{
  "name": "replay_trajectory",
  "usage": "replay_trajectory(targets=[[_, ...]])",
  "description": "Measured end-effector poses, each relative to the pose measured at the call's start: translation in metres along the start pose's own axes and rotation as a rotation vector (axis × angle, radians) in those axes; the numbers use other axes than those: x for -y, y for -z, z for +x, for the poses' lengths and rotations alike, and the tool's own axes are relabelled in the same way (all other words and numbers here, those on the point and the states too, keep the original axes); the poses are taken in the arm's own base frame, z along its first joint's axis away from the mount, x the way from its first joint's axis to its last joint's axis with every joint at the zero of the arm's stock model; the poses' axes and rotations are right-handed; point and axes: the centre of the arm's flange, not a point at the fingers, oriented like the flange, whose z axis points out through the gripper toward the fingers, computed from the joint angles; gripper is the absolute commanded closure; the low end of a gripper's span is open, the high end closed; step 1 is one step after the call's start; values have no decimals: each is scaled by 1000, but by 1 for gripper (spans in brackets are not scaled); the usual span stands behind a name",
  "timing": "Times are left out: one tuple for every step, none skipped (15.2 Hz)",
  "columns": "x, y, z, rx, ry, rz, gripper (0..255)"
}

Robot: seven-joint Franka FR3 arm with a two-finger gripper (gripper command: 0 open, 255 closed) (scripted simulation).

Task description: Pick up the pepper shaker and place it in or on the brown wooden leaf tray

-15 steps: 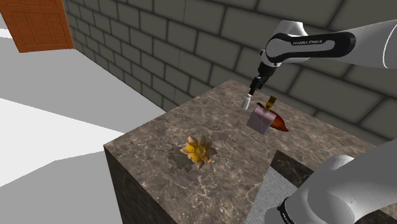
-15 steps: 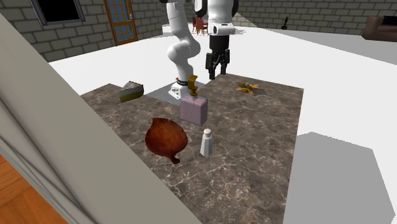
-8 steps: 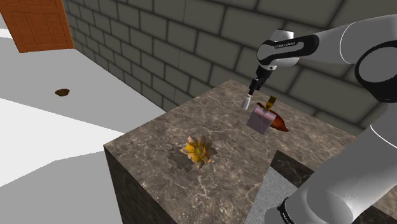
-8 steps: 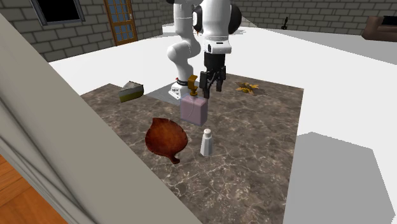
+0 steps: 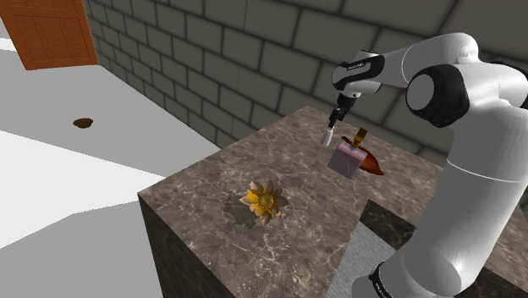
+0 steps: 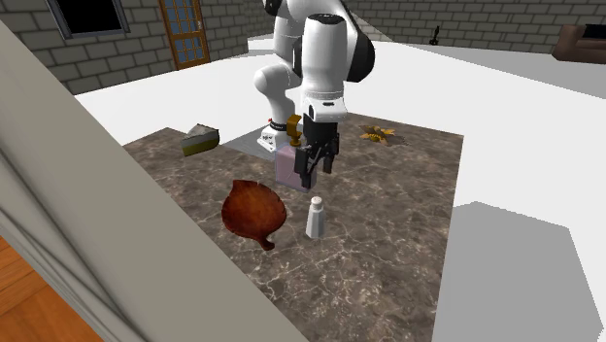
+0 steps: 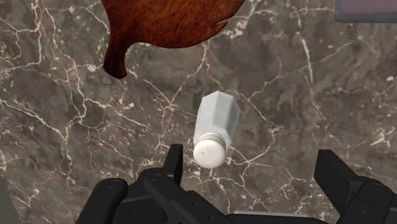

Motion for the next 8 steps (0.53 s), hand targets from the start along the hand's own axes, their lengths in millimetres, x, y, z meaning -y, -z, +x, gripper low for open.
replay_trajectory(targets=[[-8, -6, 3, 3, 0, -1, 0], [-14, -12, 6, 4, 0, -1, 0], [-18, -17, 8, 4, 1, -1, 0], [-20, -21, 8, 4, 1, -1, 0], [-21, -26, 8, 4, 1, -1, 0], [-21, -32, 8, 5, 1, -1, 0], [-21, -37, 9, 4, 1, -1, 0], [-21, -42, 9, 5, 1, -1, 0]])
